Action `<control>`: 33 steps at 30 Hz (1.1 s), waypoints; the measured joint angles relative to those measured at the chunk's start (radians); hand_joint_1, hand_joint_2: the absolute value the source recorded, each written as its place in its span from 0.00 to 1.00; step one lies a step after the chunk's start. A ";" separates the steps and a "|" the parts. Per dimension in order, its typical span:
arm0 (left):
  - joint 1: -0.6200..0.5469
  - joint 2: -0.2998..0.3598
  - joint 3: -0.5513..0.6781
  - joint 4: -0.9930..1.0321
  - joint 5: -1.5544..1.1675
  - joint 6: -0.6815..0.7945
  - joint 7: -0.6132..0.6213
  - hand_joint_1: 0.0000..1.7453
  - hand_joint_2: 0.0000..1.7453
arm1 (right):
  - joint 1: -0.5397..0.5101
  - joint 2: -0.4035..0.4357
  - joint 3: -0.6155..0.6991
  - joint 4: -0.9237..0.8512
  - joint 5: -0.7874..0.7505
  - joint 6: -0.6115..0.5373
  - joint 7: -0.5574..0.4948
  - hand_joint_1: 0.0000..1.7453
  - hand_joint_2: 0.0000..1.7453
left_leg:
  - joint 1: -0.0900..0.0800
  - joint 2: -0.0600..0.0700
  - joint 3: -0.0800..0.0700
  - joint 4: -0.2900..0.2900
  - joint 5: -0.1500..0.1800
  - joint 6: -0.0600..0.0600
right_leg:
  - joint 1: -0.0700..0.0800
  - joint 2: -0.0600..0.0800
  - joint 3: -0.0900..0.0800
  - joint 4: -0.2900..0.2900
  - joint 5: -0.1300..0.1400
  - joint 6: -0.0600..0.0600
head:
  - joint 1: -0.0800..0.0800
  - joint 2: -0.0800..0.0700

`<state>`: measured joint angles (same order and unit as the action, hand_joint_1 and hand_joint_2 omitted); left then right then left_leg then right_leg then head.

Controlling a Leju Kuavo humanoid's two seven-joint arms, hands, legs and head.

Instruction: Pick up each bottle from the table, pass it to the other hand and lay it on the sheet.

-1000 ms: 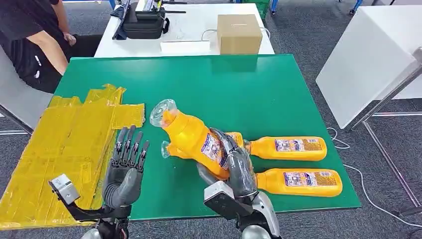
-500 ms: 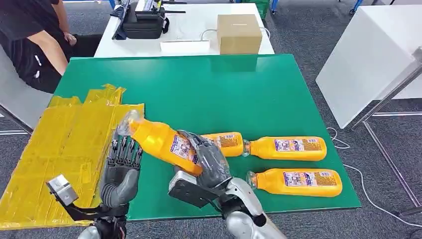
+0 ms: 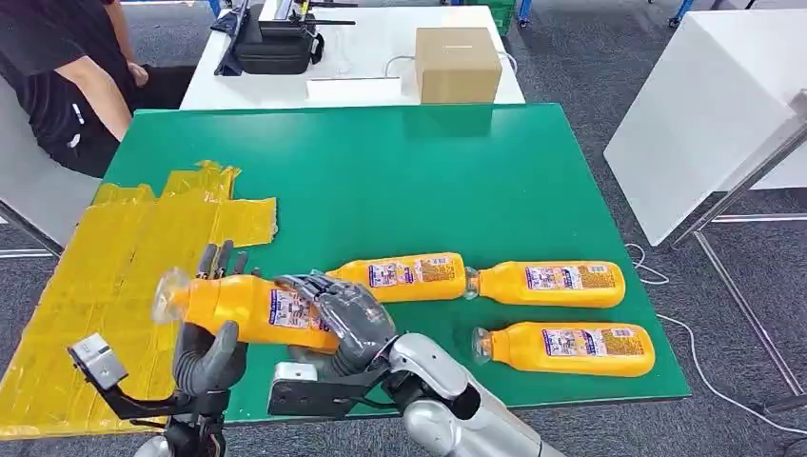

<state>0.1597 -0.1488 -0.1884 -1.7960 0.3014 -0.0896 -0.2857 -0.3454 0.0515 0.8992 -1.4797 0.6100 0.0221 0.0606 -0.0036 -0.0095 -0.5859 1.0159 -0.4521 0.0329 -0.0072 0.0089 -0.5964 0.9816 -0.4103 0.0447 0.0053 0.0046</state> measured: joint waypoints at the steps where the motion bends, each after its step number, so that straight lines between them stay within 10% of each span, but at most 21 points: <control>1: 0.000 -0.001 0.004 0.000 0.000 0.000 0.000 0.00 1.00 | -0.002 0.000 0.008 0.000 0.000 0.002 -0.002 1.00 1.00 | 0.000 0.000 0.000 0.000 0.000 0.000 | 0.000 0.000 0.000 0.000 0.000 0.000 | 0.000 0.000; 12: 0.025 -0.018 0.055 0.000 0.033 0.006 -0.022 0.00 1.00 | -0.058 -0.021 0.096 0.015 -0.040 0.050 -0.036 1.00 1.00 | 0.000 0.000 0.000 0.000 0.000 0.000 | 0.000 0.000 0.000 0.000 0.000 0.000 | 0.000 0.000; 14: 0.027 -0.020 0.062 0.000 0.034 0.006 -0.023 1.00 1.00 | -0.060 -0.023 0.103 0.018 -0.040 0.050 -0.037 1.00 1.00 | 0.000 0.000 0.000 0.000 0.000 0.000 | 0.000 0.000 0.000 0.000 0.000 0.000 | 0.000 0.000; 33: 0.035 -0.052 0.085 0.000 0.063 0.035 -0.042 1.00 1.00 | -0.069 -0.032 0.119 0.032 -0.060 0.049 -0.038 1.00 1.00 | 0.000 0.000 0.000 0.000 0.000 0.000 | 0.000 0.000 0.000 0.000 0.000 0.000 | 0.000 0.000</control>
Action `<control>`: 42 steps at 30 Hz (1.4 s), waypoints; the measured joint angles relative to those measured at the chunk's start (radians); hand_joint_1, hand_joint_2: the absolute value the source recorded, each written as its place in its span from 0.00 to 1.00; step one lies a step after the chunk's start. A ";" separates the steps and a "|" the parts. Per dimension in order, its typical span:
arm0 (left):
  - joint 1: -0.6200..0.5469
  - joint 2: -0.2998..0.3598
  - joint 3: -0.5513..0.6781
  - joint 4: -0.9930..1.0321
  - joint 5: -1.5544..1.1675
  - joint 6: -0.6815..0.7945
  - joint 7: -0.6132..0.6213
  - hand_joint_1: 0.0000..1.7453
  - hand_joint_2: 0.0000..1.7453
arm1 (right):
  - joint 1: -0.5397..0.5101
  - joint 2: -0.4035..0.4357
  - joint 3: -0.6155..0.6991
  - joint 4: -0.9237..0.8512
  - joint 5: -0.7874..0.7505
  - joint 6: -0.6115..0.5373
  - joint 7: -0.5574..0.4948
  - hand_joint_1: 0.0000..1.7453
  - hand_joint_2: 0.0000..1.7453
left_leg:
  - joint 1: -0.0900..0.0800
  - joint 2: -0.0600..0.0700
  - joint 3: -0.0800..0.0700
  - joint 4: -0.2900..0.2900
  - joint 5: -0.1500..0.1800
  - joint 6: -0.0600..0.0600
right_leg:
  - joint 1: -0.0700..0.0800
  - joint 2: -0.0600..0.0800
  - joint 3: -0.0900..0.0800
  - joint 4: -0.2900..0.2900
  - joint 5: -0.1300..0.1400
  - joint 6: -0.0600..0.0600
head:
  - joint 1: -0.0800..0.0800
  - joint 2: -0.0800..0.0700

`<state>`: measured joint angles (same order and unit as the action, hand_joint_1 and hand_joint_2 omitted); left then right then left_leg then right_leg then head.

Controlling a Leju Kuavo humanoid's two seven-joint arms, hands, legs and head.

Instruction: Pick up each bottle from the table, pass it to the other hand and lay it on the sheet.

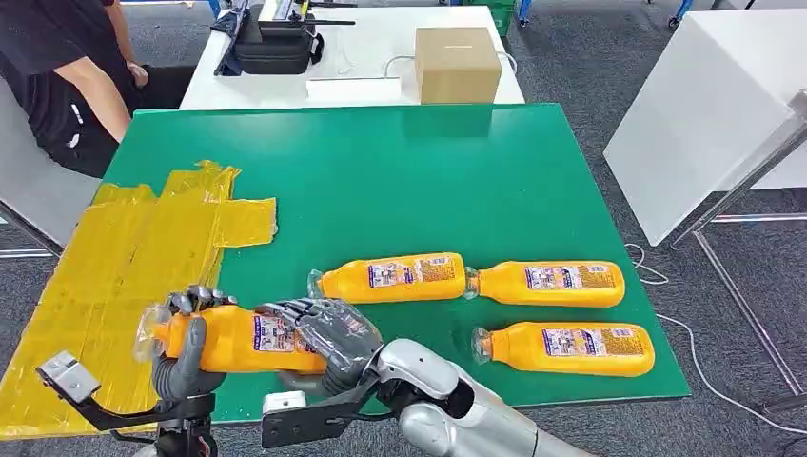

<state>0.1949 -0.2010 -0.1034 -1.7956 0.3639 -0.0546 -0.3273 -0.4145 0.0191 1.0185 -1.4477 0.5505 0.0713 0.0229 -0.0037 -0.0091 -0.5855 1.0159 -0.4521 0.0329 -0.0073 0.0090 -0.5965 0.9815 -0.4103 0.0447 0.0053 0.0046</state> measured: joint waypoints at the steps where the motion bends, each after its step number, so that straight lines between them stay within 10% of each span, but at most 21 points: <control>1: 0.000 0.000 0.000 0.000 0.000 0.000 0.000 1.00 1.00 | 0.001 0.000 0.000 0.000 0.000 0.000 0.000 1.00 1.00 | 0.000 0.000 0.000 0.000 0.000 0.000 | 0.000 0.000 0.000 0.000 0.000 0.000 | 0.000 0.000; 12: 0.004 0.000 0.000 0.000 0.000 -0.006 -0.003 1.00 1.00 | 0.012 -0.001 -0.005 0.001 0.003 -0.010 0.003 1.00 1.00 | 0.000 0.000 0.000 0.000 0.000 0.000 | 0.000 0.000 0.000 0.000 0.000 0.000 | 0.000 0.000; 13: 0.005 0.000 0.000 0.000 -0.001 -0.008 -0.003 1.00 1.00 | 0.018 -0.001 -0.007 0.001 0.005 -0.017 0.003 0.32 1.00 | 0.000 0.000 0.000 0.000 0.000 0.000 | 0.000 0.000 0.000 0.000 0.000 0.000 | 0.000 0.000; 14: 0.005 0.000 0.000 0.000 -0.003 -0.011 -0.003 1.00 1.00 | 0.024 -0.002 -0.010 0.000 0.008 -0.024 0.003 0.00 1.00 | 0.000 0.000 0.000 0.000 0.000 0.000 | 0.000 0.000 0.000 0.000 0.000 0.000 | 0.000 0.000; 15: 0.006 0.000 0.000 0.000 -0.007 -0.013 -0.004 1.00 1.00 | 0.032 -0.002 -0.013 -0.002 0.014 -0.033 0.003 0.00 0.00 | 0.000 0.000 0.000 0.000 0.000 0.000 | 0.000 0.000 0.000 0.000 0.000 0.000 | 0.000 0.000; 27: 0.004 -0.006 0.007 -0.056 -0.118 0.061 -0.038 1.00 1.00 | 0.284 -0.039 -0.173 -0.197 0.137 -0.317 -0.079 0.00 0.00 | 0.000 -0.001 -0.001 0.000 -0.001 0.000 | 0.000 0.000 0.000 -0.001 0.000 0.000 | 0.000 0.000; 42: 0.001 -0.002 0.018 -0.104 -0.271 0.140 -0.072 1.00 1.00 | 0.393 -0.069 -0.284 -0.334 0.212 -0.351 -0.079 0.00 0.00 | 0.000 -0.001 0.000 0.000 0.000 0.000 | 0.000 0.000 0.000 0.000 0.000 0.000 | 0.000 0.000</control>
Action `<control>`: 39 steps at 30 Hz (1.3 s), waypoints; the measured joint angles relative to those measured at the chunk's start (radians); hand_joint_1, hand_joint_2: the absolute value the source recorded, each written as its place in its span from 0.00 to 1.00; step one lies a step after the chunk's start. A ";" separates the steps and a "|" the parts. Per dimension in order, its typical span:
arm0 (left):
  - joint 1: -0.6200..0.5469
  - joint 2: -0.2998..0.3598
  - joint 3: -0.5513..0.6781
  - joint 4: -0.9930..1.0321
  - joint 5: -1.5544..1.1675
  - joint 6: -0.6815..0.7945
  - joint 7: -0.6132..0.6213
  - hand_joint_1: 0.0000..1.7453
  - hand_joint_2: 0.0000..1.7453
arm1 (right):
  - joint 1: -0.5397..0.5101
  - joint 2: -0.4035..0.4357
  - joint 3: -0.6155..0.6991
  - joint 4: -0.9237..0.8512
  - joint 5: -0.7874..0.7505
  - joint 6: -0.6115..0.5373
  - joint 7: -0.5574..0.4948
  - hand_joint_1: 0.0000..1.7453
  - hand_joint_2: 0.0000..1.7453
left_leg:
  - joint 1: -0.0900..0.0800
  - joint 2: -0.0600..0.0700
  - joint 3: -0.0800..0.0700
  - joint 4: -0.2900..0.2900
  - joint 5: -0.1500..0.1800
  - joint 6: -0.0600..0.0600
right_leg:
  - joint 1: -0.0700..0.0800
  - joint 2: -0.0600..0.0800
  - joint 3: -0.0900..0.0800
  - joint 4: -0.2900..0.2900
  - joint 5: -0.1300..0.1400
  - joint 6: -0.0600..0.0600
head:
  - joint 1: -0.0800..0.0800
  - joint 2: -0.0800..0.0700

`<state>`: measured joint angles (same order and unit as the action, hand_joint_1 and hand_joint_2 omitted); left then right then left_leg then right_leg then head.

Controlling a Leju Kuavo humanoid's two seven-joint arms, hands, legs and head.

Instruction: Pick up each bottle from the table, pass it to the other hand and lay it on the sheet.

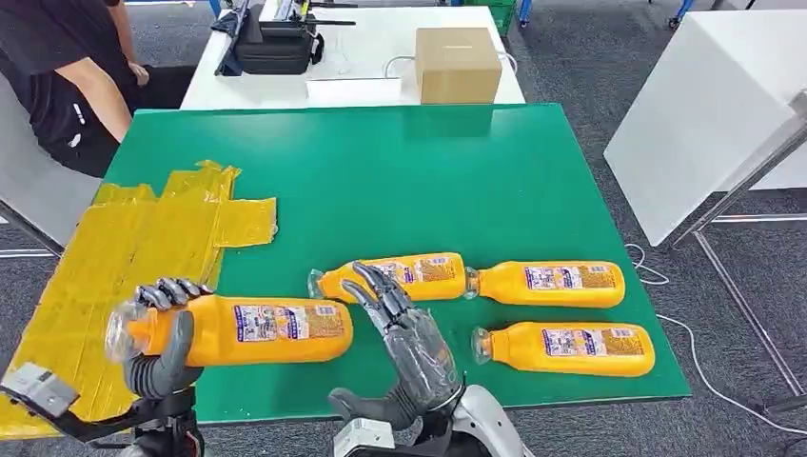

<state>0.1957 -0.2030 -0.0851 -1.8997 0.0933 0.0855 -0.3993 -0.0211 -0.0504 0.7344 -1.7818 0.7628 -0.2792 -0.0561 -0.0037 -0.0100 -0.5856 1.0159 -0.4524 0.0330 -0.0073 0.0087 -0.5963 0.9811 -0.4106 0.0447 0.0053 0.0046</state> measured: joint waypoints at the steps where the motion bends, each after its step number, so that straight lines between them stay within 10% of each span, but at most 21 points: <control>1: -0.003 0.003 0.000 -0.006 -0.079 0.044 -0.013 1.00 1.00 | 0.016 0.000 -0.012 -0.016 0.012 -0.002 0.002 0.00 0.00 | 0.000 0.000 0.000 0.000 0.000 0.000 | 0.000 0.000 0.000 0.000 0.000 0.000 | 0.001 0.000; 6: -0.056 0.042 0.015 -0.034 -0.936 0.435 0.038 1.00 1.00 | 0.085 -0.017 -0.094 -0.125 -0.001 0.033 -0.003 0.00 0.00 | 0.000 0.000 0.000 0.000 0.000 0.000 | 0.000 0.000 0.000 0.000 0.000 0.000 | 0.001 0.000; 11: -0.118 0.154 0.024 0.030 -1.571 0.504 0.286 1.00 1.00 | 0.083 -0.031 -0.162 -0.154 -0.070 0.106 -0.031 0.00 0.00 | 0.000 0.000 0.001 0.000 0.000 0.000 | 0.000 0.000 0.001 0.000 0.000 0.000 | 0.000 0.000; 22: -0.223 0.477 -0.152 0.304 -1.664 0.475 0.657 1.00 1.00 | 0.084 -0.043 -0.190 -0.166 -0.080 0.132 -0.025 0.00 0.00 | 0.002 0.001 0.001 0.000 0.001 -0.002 | 0.002 0.000 0.001 0.001 0.000 -0.001 | 0.000 0.000; 30: -0.240 0.478 -0.173 0.494 -1.663 0.422 0.462 1.00 1.00 | 0.073 -0.047 -0.189 -0.165 -0.091 0.172 -0.017 0.00 0.00 | 0.001 0.001 0.001 0.000 0.001 -0.001 | 0.001 0.000 0.000 0.001 0.000 -0.001 | 0.000 0.000; 31: -0.240 0.472 -0.162 0.514 -1.662 0.411 0.437 0.89 1.00 | 0.072 -0.047 -0.189 -0.165 -0.091 0.172 -0.016 0.00 0.00 | 0.001 0.001 0.001 0.000 0.001 -0.001 | 0.001 0.000 0.000 0.001 0.000 -0.001 | 0.001 0.000; 32: -0.240 0.466 -0.151 0.533 -1.658 0.400 0.415 0.00 1.00 | 0.070 -0.047 -0.189 -0.165 -0.091 0.173 -0.014 0.00 0.00 | 0.002 0.001 0.001 0.000 0.001 -0.001 | 0.001 0.000 0.000 0.001 0.000 -0.001 | 0.000 0.000; 33: -0.240 0.461 -0.140 0.552 -1.651 0.387 0.394 0.00 0.00 | 0.069 -0.047 -0.189 -0.165 -0.091 0.174 -0.012 0.00 0.00 | 0.002 0.001 0.001 0.000 0.001 -0.001 | 0.001 0.000 0.000 0.001 0.000 -0.001 | 0.001 0.000; 39: -0.242 0.438 -0.101 0.626 -1.562 0.326 0.310 0.00 0.00 | 0.064 -0.050 -0.189 -0.164 -0.088 0.191 0.004 0.00 0.00 | 0.002 0.001 0.001 0.000 0.001 -0.001 | 0.002 0.000 0.001 0.001 0.000 -0.001 | 0.001 0.000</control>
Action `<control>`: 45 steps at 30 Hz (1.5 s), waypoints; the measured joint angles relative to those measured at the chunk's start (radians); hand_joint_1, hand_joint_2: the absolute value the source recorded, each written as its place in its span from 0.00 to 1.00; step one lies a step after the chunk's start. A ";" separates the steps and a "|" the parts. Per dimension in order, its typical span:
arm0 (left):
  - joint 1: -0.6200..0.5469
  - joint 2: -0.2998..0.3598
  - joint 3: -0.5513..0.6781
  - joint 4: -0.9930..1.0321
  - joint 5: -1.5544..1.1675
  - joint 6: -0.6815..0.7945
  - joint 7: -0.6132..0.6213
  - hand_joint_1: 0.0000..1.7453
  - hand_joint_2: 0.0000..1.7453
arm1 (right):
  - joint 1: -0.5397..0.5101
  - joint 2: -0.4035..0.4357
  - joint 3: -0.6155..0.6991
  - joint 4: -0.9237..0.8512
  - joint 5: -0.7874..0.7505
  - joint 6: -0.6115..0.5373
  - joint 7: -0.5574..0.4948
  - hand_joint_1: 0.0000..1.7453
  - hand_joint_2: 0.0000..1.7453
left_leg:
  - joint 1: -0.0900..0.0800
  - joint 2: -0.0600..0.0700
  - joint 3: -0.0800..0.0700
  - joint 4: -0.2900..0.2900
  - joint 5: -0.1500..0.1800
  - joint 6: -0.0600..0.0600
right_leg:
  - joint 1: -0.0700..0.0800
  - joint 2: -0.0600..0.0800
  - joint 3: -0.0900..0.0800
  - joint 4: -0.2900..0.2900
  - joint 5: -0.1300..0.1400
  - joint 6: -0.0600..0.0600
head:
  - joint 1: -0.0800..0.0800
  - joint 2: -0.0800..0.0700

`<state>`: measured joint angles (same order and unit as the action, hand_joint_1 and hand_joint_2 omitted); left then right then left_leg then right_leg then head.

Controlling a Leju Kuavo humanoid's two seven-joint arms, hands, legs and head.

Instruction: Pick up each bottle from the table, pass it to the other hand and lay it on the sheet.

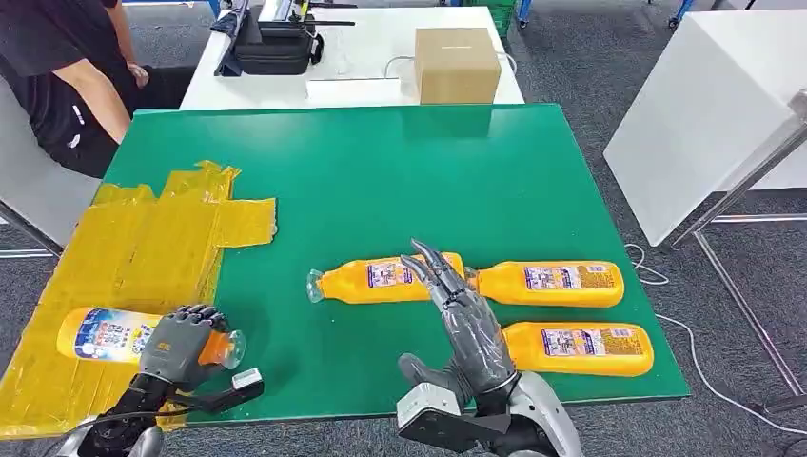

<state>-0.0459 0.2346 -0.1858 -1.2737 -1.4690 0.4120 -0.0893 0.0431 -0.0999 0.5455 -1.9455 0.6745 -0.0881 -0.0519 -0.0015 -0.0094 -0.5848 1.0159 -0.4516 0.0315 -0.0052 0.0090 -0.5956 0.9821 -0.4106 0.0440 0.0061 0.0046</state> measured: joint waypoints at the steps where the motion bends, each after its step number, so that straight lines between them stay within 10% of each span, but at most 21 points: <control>1: -0.002 -0.003 0.006 0.008 0.005 -0.005 -0.003 0.00 0.00 | -0.003 0.000 0.000 0.001 0.000 0.000 0.003 0.00 0.00 | 0.000 0.000 0.000 0.000 0.000 0.000 | 0.000 0.000 0.000 0.000 0.000 0.000 | 0.000 0.000; 35: -0.009 -0.044 0.065 0.034 0.208 -0.047 -0.102 0.00 0.00 | -0.020 -0.002 0.000 0.037 0.023 0.018 0.031 0.00 0.00 | 0.000 0.000 0.001 0.000 0.000 0.000 | 0.000 0.000 0.001 0.000 0.000 0.000 | 0.000 0.000; 36: -0.006 -0.047 0.071 0.027 0.248 -0.048 -0.121 0.00 0.00 | -0.021 -0.003 0.000 0.038 0.025 0.018 0.032 0.00 1.00 | 0.000 0.000 0.001 0.000 0.000 0.000 | 0.000 0.000 0.001 0.000 0.000 0.000 | 0.000 0.000; 45: -0.009 -0.199 0.229 -0.174 1.218 -0.431 -0.332 0.00 0.00 | -0.118 -0.006 -0.009 0.144 0.131 0.107 0.182 0.00 1.00 | 0.000 0.001 -0.001 0.000 0.000 0.000 | -0.001 0.000 0.000 0.000 0.001 0.000 | 0.000 0.000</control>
<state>-0.0552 0.0357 0.0434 -1.4478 -0.2512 -0.0192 -0.4209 -0.0748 -0.1061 0.5367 -1.8010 0.8052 0.0192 0.1303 -0.0018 -0.0085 -0.5855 1.0160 -0.4513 0.0317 -0.0059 0.0092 -0.5951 0.9822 -0.4092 0.0443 0.0061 0.0046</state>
